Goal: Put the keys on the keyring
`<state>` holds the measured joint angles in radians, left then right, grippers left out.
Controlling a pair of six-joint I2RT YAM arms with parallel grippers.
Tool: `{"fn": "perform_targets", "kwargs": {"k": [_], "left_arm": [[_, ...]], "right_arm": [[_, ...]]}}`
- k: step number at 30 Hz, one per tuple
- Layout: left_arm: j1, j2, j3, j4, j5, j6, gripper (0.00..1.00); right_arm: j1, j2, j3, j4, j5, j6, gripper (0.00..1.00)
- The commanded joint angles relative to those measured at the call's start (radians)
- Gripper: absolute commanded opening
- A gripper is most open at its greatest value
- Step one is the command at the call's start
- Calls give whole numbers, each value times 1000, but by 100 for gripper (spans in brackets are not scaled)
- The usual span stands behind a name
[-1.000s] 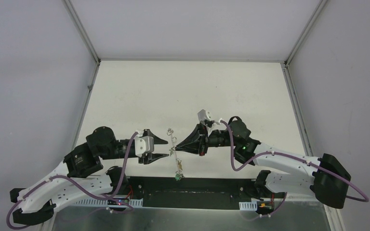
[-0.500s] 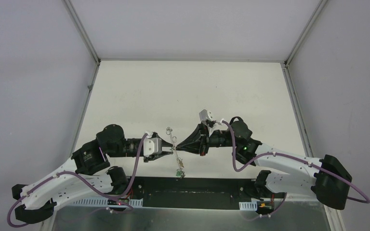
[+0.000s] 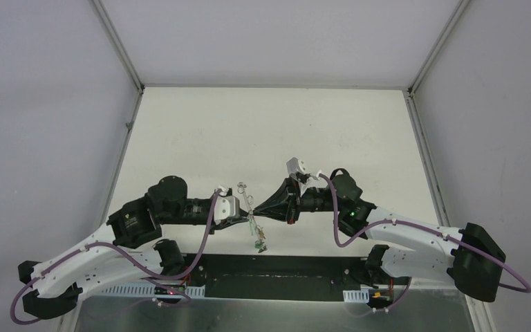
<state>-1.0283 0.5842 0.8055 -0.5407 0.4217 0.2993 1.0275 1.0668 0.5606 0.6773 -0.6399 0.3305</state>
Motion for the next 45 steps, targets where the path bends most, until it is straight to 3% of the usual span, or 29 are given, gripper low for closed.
{"fn": "perform_targets", "kwargs": {"k": [1, 6, 17, 22, 27, 30, 35, 45], "left_arm": [[-7, 21, 56, 16, 12, -48, 15], [-6, 34, 59, 21, 19, -93, 9], [-6, 98, 71, 51, 57, -247, 8], [-8, 99, 79, 57, 79, -265, 13], [-9, 60, 75, 77, 92, -239, 26], [-9, 15, 61, 76, 53, -236, 37], [-10, -49, 44, 76, -59, -272, 47], [-9, 41, 94, 75, -89, -372, 44]], "right_arm": [[5, -31, 9, 50, 13, -12, 0], [6, -30, 9, 51, 14, -11, 0], [5, -37, 1, 51, 33, -13, 0], [5, -43, -5, 51, 44, -13, 0], [5, -45, -5, 51, 46, -15, 0], [5, -47, -7, 50, 47, -15, 0], [5, -51, -5, 48, 45, -18, 0], [5, -47, 2, 48, 37, -18, 0]]}}
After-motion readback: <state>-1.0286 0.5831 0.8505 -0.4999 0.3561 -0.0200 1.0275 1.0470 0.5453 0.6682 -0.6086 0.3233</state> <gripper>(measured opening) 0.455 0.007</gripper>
